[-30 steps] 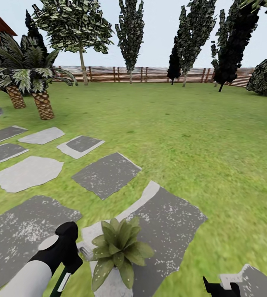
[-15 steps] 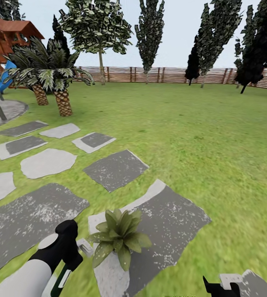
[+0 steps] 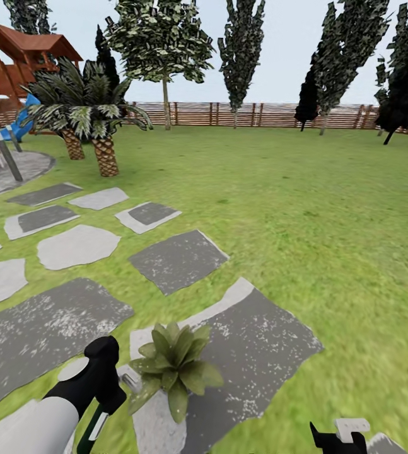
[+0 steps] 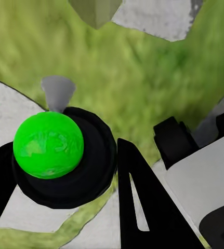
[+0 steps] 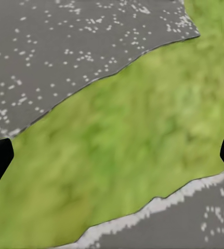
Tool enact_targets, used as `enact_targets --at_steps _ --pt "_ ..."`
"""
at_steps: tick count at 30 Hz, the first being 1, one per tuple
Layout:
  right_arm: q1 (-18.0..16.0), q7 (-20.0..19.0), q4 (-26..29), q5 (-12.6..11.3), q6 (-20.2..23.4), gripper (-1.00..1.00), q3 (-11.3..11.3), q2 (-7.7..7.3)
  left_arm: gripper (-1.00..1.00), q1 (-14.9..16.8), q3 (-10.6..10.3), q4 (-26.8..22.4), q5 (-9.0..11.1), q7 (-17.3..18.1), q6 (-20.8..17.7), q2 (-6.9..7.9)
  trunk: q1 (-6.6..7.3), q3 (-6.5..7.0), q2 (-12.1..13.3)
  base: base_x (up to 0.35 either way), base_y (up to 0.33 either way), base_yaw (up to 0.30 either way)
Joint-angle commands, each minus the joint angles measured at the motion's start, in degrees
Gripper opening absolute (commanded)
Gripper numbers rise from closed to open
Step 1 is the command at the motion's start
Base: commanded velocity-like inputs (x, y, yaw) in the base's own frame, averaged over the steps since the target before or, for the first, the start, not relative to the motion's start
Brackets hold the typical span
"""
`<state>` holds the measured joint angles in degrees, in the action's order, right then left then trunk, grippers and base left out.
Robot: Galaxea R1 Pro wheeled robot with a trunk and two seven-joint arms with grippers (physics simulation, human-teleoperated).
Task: Pick up the pesticide atomizer in the garden and spray insectifuge to fully cover both potted plants in the garden.
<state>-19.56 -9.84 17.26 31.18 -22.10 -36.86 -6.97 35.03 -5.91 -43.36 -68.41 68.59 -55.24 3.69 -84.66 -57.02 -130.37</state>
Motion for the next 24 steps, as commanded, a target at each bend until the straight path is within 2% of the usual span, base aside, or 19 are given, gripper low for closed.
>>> enact_targets --at_steps 1,9,24 --pt "-0.04 -0.45 -0.03 0.19 -0.22 1.00 -0.49 0.02 -1.00 0.04 -0.22 -0.08 -0.50 0.58 -0.39 0.03 0.02 -0.05 -0.03 -0.150 -0.243 0.245" --pt "-0.04 -0.45 -0.03 0.19 -0.22 1.00 -0.49 0.03 -1.00 0.04 -0.33 -0.14 -0.50 0.58 -0.44 0.00 0.02 -0.05 -0.03 -0.170 -0.238 0.275" --pt "-0.04 -0.45 -0.03 0.19 -0.22 1.00 -0.46 0.03 -1.00 0.04 -0.33 -0.15 -0.43 0.58 -0.48 0.00 0.02 -0.05 -0.03 -0.010 -0.269 0.277"
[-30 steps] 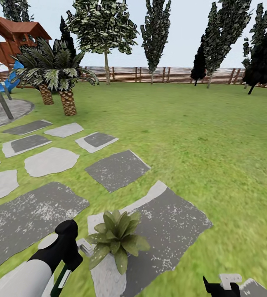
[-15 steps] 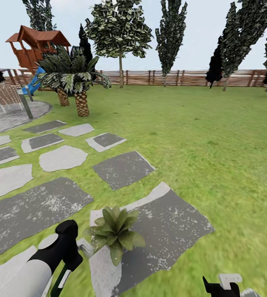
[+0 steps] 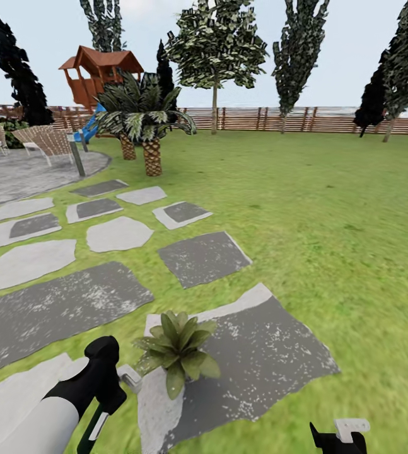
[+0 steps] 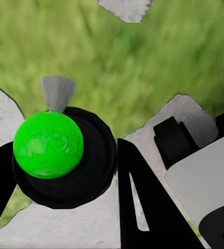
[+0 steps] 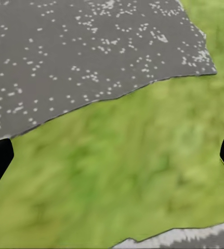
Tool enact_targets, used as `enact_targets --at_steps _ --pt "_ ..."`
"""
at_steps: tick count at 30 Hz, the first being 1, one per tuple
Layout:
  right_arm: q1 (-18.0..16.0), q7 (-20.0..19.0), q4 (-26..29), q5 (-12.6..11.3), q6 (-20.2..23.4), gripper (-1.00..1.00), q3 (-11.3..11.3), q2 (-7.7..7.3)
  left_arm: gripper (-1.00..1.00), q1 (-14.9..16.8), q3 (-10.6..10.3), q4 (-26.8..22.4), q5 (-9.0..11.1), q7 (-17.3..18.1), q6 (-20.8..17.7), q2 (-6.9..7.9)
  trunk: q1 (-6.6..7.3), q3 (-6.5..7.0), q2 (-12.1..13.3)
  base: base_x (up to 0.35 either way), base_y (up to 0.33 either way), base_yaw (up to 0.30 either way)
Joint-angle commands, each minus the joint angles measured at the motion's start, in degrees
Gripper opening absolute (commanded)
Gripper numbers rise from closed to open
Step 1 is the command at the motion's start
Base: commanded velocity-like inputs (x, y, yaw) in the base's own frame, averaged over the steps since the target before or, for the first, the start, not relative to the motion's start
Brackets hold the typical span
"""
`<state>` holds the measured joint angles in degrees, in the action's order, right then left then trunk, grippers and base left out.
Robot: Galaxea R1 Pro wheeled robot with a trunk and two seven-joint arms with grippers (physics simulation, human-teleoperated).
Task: Pick up the pesticide atomizer in the garden and spray insectifuge to fully cover both potted plants in the garden.
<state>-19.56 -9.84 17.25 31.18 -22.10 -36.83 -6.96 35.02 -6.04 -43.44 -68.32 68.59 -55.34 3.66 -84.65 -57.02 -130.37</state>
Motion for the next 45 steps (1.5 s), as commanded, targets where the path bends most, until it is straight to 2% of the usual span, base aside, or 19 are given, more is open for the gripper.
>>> enact_targets --at_steps 1,12,28,40,45 --pt "-0.04 -0.45 -0.03 0.19 -0.22 1.00 -0.50 0.01 -1.00 0.05 -0.20 -0.07 -0.53 0.58 -0.38 0.03 0.01 -0.05 -0.02 0.000 -0.272 0.204" --pt "-0.04 -0.45 -0.03 0.19 -0.22 1.00 -0.48 0.01 -1.00 0.05 -0.20 -0.07 -0.50 0.58 -0.38 0.03 0.01 -0.05 -0.02 0.017 -0.272 0.064" --pt "-0.04 -0.45 -0.03 0.19 -0.22 1.00 -0.43 0.01 -1.00 0.05 -0.20 -0.12 -0.50 0.58 -0.38 0.03 0.01 -0.05 -0.02 0.064 -0.272 0.269" --pt "-0.04 -0.45 -0.03 0.20 -0.22 1.00 -0.43 0.01 -1.00 0.05 -0.20 -0.15 -0.50 0.58 -0.38 0.03 0.01 -0.05 -0.02 -0.161 -0.246 0.277" --pt "-0.04 -0.45 -0.03 0.21 -0.22 1.00 -0.43 0.01 -1.00 0.05 -0.20 -0.15 -0.50 0.37 -0.38 0.03 0.01 -0.05 -0.02 0.061 -0.245 0.277"
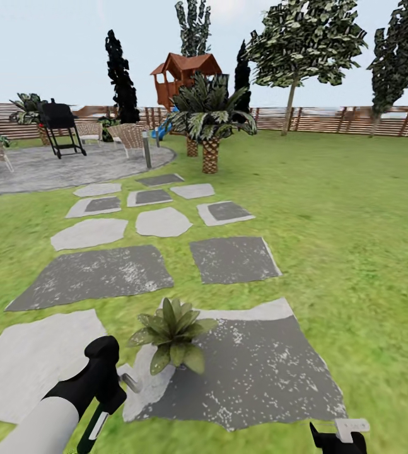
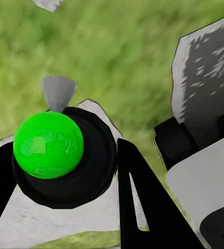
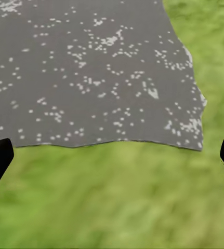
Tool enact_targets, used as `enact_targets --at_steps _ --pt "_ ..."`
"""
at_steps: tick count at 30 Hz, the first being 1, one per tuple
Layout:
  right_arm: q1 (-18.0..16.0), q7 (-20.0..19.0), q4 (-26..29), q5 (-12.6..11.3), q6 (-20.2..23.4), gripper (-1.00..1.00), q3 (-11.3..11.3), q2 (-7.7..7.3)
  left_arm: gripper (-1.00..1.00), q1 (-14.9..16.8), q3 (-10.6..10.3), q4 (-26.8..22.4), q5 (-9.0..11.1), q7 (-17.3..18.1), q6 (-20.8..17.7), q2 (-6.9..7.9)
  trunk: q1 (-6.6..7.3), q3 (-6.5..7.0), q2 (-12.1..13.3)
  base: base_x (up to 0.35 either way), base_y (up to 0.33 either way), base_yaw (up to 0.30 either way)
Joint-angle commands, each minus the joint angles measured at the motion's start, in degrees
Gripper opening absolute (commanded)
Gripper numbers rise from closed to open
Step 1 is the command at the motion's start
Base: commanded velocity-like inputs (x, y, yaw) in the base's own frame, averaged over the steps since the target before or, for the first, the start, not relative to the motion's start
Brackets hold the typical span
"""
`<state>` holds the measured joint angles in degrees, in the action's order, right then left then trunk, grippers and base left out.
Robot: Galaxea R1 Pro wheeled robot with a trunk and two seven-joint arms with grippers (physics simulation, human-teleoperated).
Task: Pick up the pesticide atomizer in the garden and spray insectifuge to fully cover both potted plants in the garden.
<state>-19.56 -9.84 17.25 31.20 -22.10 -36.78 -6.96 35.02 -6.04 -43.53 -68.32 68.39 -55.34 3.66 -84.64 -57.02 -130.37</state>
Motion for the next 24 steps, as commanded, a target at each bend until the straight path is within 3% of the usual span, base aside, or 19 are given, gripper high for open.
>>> enact_targets --at_steps 1,9,10,14,19,24 --pt "-0.04 -0.45 -0.02 0.19 -0.22 1.00 -0.49 0.01 -1.00 0.05 -0.20 -0.06 -0.50 0.18 -0.38 0.03 0.00 -0.05 -0.02 0.139 -0.243 0.277" --pt "-0.04 -0.49 -0.02 0.17 -0.22 1.00 -0.49 0.01 -1.00 0.05 0.01 -0.06 -0.44 -2.32 -0.47 0.03 0.00 -0.05 -0.02 0.157 -0.167 0.143" --pt "-0.04 -0.48 -0.02 0.17 -0.22 1.00 -0.49 0.01 -1.00 0.05 0.91 -0.06 -0.42 -2.34 -0.45 -0.02 0.00 -0.05 -0.02 0.128 -0.094 0.009" --pt "-0.04 -0.48 -0.02 0.17 -0.22 1.00 -0.49 0.01 -1.00 0.05 2.45 -0.06 -0.42 -2.36 -0.39 -0.04 0.00 -0.05 -0.02 0.033 -0.024 0.002" --pt "-0.04 -0.49 -0.02 0.17 -0.22 1.00 -0.49 0.01 -1.00 0.05 2.62 0.01 -0.41 -2.38 -0.38 -0.02 0.00 -0.05 -0.02 0.002 -0.002 0.002" --pt "-0.04 -0.48 -0.02 0.17 -0.22 1.00 -0.49 0.09 -1.00 0.05 2.62 0.01 -0.41 -2.36 -0.38 -0.05 0.00 -0.05 -0.02 0.000 0.000 0.218"
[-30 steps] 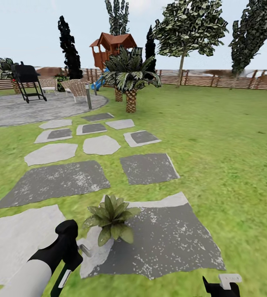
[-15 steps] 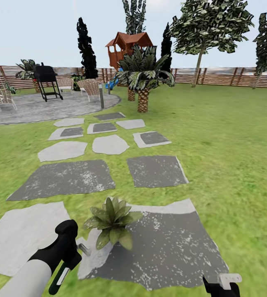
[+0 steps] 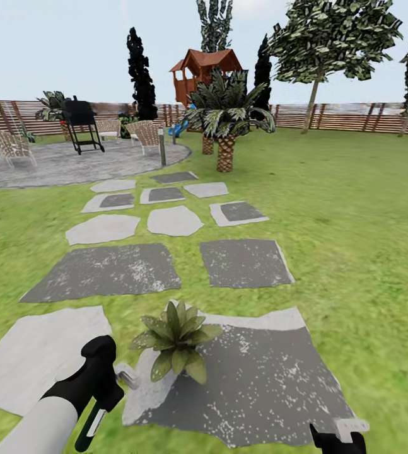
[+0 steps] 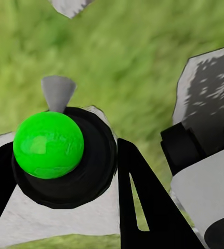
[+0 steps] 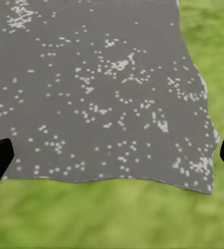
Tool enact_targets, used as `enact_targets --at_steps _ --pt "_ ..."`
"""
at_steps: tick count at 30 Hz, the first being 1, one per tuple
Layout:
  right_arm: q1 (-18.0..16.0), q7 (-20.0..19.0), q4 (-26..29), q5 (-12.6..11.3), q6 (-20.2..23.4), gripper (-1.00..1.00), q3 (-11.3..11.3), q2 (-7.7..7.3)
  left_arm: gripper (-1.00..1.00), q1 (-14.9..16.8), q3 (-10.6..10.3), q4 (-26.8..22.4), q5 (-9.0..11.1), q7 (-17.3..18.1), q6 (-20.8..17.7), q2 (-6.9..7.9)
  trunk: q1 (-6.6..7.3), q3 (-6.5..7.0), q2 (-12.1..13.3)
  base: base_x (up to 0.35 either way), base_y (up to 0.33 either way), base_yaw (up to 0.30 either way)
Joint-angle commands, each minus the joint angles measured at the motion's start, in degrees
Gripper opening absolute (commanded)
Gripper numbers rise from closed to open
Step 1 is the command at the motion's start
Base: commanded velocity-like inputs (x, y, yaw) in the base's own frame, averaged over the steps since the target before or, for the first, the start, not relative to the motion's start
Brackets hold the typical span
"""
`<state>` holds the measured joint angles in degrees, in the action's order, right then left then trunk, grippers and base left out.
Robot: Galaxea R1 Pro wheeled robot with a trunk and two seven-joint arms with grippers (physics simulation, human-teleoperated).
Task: Pick up the pesticide atomizer in the garden and spray insectifuge to fully cover both potted plants in the garden.
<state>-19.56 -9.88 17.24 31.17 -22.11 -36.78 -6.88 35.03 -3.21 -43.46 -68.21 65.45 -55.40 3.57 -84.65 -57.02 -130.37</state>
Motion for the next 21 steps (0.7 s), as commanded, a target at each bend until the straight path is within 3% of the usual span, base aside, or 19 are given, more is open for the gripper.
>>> enact_targets --at_steps 1,15,21 --pt "-0.04 -0.47 -0.01 0.21 -0.22 1.00 -0.49 0.02 -1.00 0.03 -0.22 -0.09 -0.52 0.57 -0.32 0.04 0.01 -0.05 -0.02 0.000 0.000 0.271" --pt "-0.04 -0.46 -0.01 0.21 -0.22 1.00 -0.49 0.03 -1.00 0.03 -0.22 -0.12 -0.52 0.56 -0.32 -0.05 0.01 -0.05 -0.02 0.014 -0.027 0.277" --pt "-0.04 -0.42 0.07 0.12 -0.29 1.00 -0.57 -0.07 -1.00 0.03 -0.22 -0.14 -0.52 0.56 -0.32 -0.05 0.01 -0.05 -0.02 0.101 -0.234 0.051"
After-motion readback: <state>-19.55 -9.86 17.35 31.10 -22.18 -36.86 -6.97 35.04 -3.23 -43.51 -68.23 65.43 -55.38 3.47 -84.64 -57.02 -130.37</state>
